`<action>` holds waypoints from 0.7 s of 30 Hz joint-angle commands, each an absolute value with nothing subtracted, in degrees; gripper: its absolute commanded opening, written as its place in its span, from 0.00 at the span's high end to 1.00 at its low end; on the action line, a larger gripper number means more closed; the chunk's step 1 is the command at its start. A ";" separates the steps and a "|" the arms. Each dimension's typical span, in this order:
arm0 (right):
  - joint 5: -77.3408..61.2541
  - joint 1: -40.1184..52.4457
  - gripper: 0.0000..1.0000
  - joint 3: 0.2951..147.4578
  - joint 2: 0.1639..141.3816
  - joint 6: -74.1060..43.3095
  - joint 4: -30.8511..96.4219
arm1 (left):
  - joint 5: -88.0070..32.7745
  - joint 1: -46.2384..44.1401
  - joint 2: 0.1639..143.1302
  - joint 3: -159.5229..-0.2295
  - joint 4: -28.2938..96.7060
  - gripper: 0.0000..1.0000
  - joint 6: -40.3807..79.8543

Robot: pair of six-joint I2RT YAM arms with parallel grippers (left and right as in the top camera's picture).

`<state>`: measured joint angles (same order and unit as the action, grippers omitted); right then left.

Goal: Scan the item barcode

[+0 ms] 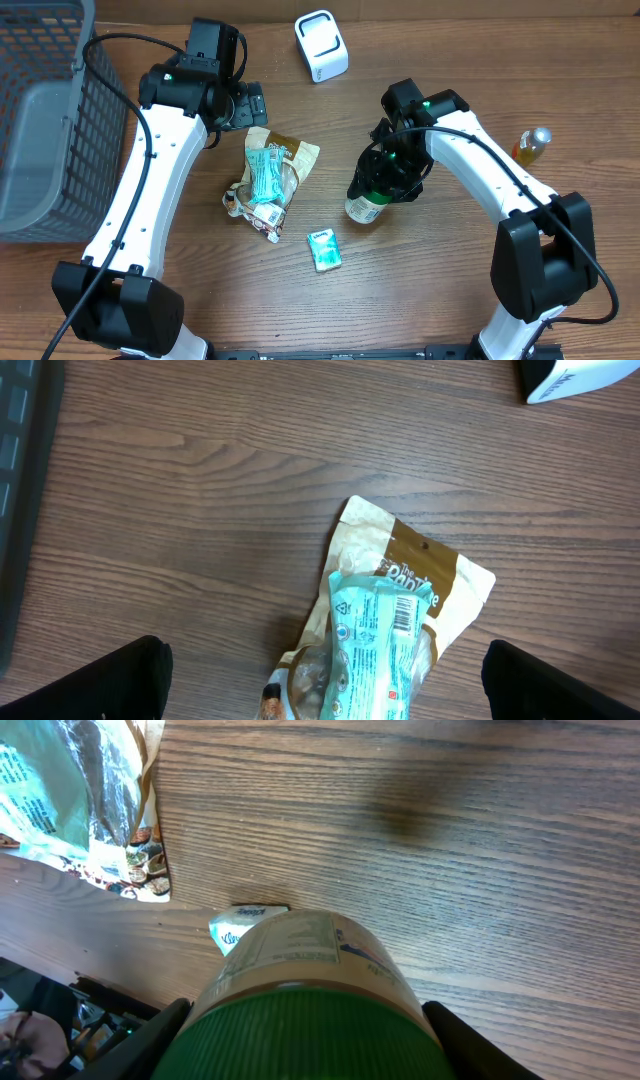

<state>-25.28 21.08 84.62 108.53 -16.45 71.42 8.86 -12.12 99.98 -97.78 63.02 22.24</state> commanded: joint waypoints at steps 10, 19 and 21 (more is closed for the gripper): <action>-27.81 20.82 0.53 86.11 106.13 -16.01 73.95 | 9.41 -12.40 99.31 -98.74 63.00 0.00 21.39; -28.62 20.82 0.58 86.11 106.13 -16.03 74.37 | 9.41 -12.40 99.31 -98.74 63.00 0.00 21.39; -28.62 20.82 0.59 86.11 106.13 -16.03 75.16 | 9.41 -12.40 99.31 -98.74 63.00 0.00 21.39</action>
